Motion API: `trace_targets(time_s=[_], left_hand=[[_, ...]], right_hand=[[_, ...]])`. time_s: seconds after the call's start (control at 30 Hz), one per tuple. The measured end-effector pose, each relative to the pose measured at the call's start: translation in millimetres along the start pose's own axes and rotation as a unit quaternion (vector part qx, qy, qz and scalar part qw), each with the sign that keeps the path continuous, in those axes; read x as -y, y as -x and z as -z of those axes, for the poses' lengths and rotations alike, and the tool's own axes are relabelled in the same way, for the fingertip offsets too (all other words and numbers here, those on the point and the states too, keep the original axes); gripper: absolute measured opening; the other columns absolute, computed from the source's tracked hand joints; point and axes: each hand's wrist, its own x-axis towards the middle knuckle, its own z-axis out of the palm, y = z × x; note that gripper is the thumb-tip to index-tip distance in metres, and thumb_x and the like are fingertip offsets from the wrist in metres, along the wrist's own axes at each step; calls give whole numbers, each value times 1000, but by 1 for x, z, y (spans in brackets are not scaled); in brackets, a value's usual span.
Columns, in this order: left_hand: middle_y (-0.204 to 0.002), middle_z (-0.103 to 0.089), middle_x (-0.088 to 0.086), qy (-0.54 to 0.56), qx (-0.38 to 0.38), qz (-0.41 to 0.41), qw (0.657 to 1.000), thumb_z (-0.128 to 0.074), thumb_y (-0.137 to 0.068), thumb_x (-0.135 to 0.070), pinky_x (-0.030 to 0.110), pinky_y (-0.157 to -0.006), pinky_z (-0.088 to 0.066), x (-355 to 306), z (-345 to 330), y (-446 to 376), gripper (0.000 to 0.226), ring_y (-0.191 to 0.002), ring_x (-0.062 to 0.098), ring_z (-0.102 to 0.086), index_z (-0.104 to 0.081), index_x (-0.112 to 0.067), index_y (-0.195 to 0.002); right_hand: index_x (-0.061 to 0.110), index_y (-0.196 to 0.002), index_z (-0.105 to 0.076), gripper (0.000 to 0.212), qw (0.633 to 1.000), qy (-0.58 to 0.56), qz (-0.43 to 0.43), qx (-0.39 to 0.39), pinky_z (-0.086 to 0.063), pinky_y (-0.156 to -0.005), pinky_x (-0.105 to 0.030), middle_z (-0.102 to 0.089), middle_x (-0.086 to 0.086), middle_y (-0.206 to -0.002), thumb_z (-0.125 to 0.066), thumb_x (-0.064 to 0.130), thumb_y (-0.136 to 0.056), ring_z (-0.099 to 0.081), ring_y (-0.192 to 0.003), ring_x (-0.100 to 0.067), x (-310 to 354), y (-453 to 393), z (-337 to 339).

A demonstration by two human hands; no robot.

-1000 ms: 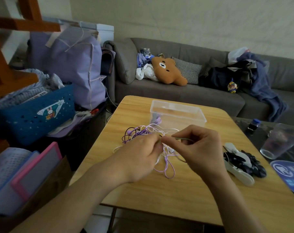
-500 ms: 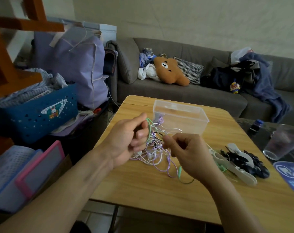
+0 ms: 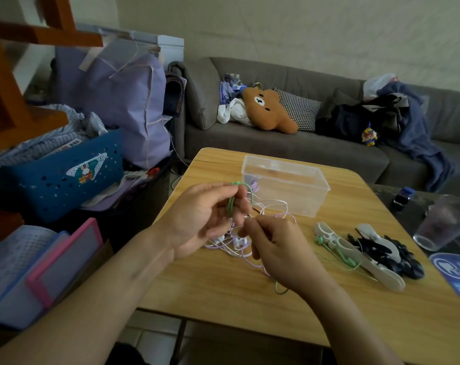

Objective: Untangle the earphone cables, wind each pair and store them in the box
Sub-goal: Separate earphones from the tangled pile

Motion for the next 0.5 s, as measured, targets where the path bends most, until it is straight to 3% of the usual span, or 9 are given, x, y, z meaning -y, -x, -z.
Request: trace_targets(time_s=[0.13,0.27,0.4,0.5], left_hand=[[-56,-40,1,-15,86,98,991,-40,-91,-25,28,-44,-11,-5,3,2,25,-44,11,-29,-51,-12,-72],[-51,-34,-2,-108,106,198,968,-40,-100,-26,22,-40,-8,3,-1,3,36,-40,7,-23,-48,-17,-65],[-51,-34,-4,-93,62,189,976,-42,-101,-23,19,-37,-9,3,2,2,33,-38,5,-23,-47,-16,-69],[-57,-46,-2,62,-20,112,992,-40,-102,-23,17,-34,-16,1,4,-3,26,-40,6,-36,-50,-13,-79]], right_hand=[[18,-69,-70,41,996,-18,-43,-80,-37,-48,-21,-57,7,-47,-52,37,-100,-48,-43,-4,-4,-6,5],[16,-70,-69,43,985,-101,-93,-104,-38,-48,-25,-58,-1,-46,-49,37,-102,-45,-38,-8,-7,-7,5],[15,-71,-71,42,986,-72,-114,-93,-39,-47,-23,-59,0,-46,-51,37,-101,-46,-38,-7,-9,-7,6],[10,-74,-70,41,984,-116,-133,-31,-34,-45,-23,-52,3,-47,-52,34,-101,-40,-38,-8,-7,-5,4]])
